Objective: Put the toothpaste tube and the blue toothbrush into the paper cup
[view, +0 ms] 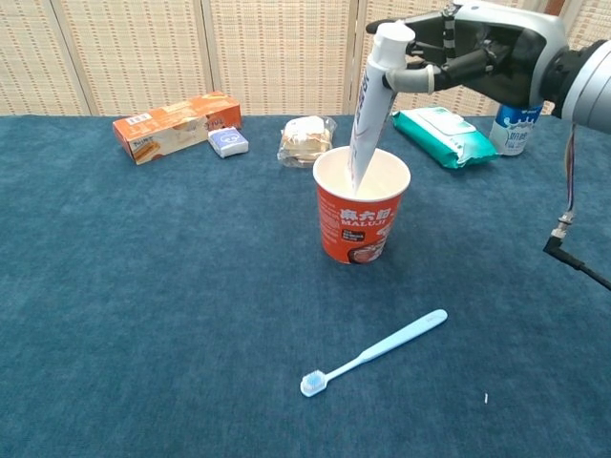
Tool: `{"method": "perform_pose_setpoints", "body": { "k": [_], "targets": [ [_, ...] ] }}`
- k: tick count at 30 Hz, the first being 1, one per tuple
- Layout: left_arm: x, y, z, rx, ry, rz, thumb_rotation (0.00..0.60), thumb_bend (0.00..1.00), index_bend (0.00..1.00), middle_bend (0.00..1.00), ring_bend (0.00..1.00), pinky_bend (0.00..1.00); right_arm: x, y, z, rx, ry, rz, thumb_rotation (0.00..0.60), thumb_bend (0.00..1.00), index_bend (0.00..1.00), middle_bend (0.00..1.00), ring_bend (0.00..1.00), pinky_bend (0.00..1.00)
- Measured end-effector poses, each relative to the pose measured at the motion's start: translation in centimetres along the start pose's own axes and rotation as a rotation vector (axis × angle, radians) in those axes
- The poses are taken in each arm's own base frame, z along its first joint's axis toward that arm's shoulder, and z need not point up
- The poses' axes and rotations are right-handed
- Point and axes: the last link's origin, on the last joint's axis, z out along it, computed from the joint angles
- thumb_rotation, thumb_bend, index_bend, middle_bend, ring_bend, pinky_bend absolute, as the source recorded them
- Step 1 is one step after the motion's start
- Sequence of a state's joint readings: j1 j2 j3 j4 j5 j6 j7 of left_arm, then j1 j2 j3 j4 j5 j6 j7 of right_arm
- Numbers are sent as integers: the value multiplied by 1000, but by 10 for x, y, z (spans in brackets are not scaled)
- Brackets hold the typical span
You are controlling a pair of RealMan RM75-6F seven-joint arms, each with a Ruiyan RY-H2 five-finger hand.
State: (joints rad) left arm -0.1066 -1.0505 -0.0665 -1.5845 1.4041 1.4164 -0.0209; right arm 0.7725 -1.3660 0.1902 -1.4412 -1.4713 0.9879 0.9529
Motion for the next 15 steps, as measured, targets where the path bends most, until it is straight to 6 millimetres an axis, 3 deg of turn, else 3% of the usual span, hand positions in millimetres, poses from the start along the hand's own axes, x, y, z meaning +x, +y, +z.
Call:
{"method": "perform_pose_setpoints", "body": {
  "k": [15],
  "targets": [
    [2,-3,1,6,-1,-13,600,522,316,151,68,159,-8,15,13,-19,-11,57,600,176,632,56,0,121]
  ]
}}
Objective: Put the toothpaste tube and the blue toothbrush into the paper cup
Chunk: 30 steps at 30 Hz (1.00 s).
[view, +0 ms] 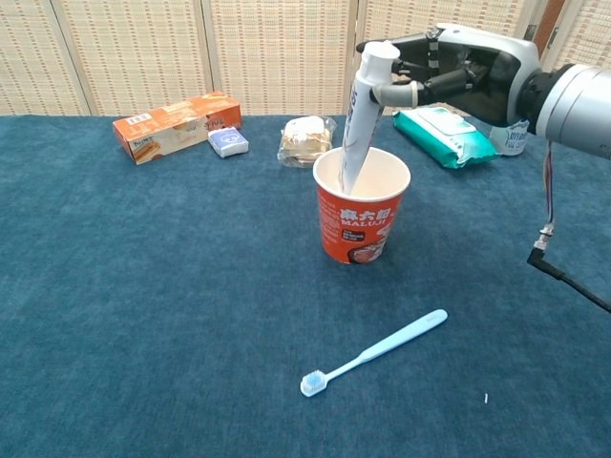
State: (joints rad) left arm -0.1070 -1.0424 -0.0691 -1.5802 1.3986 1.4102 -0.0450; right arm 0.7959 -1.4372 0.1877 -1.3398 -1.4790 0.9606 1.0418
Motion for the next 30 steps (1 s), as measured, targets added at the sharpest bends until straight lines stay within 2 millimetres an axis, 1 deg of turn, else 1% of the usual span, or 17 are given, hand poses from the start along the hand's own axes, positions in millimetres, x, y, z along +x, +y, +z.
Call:
{"method": "perform_pose_setpoints", "body": {
  "k": [13,30],
  "targets": [
    [1,-3,1,6,-2,-7,600,522,317,152,69,159,-5,10,10,-18,-12,26,600,176,632,56,0,121],
    [3,-3,0,7,-1,-15,600,522,317,153,74,160,-7,29,12,-59,-16,53,600,177,632,56,0,121]
  ]
}}
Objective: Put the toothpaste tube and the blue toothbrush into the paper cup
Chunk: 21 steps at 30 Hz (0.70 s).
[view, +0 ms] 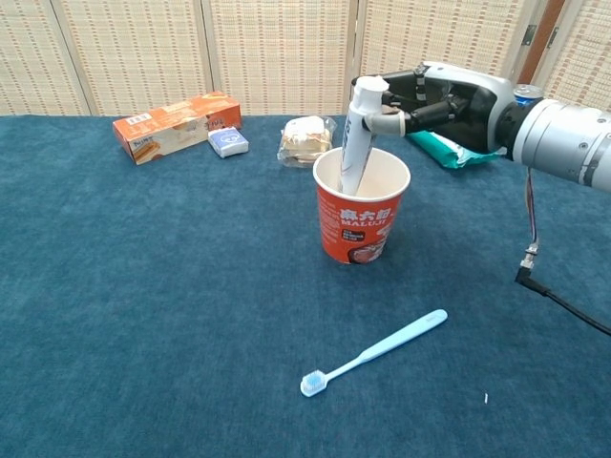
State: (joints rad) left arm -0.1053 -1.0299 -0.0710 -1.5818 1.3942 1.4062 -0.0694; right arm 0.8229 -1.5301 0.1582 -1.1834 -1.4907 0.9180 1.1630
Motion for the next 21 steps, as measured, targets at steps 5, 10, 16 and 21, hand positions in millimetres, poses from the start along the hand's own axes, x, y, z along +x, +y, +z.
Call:
{"method": "perform_pose_setpoints", "body": {
  "k": [5,10,16,21],
  "targets": [
    [1,0,0,2,4,0,600,523,317,153,74,160,-1,6,1,-15,-6,4,600,176,632,56,0,121],
    [1,0,0,1,7,-2,600,523,317,153,74,160,-4,11,2,-27,-12,10,600,176,632,56,0,121],
    [2,0,-1,0,10,-3,600,522,317,153,74,160,-6,16,3,-32,-19,20,600,176,632,56,0,121],
    [2,1,-1,-2,10,-3,600,523,316,153,74,160,-7,18,4,-32,-24,26,600,176,632,56,0,121]
  ]
}}
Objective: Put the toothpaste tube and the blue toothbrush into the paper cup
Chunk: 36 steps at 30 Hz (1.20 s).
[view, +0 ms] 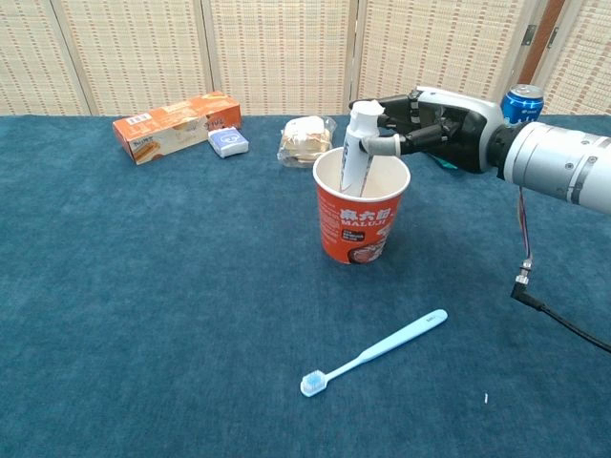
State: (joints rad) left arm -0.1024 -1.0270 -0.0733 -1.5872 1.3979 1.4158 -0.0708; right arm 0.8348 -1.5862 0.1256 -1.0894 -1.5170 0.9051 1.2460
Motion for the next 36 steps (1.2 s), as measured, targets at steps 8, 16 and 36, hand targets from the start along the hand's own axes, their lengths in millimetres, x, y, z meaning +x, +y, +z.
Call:
{"method": "perform_pose_setpoints", "body": {
  "k": [8,16,36],
  "targets": [
    [0,0,0,-2,1,-2,600,523,317,153,74,161,-1,4,3,-4,-1,16,600,177,632,56,0,121],
    [0,0,0,-4,-2,0,600,522,317,153,74,161,-1,5,3,-3,-9,15,600,176,632,56,0,121],
    [0,1,-1,-5,-11,-1,600,523,317,154,75,161,1,10,2,-28,-11,3,600,173,632,56,0,121]
  ]
}}
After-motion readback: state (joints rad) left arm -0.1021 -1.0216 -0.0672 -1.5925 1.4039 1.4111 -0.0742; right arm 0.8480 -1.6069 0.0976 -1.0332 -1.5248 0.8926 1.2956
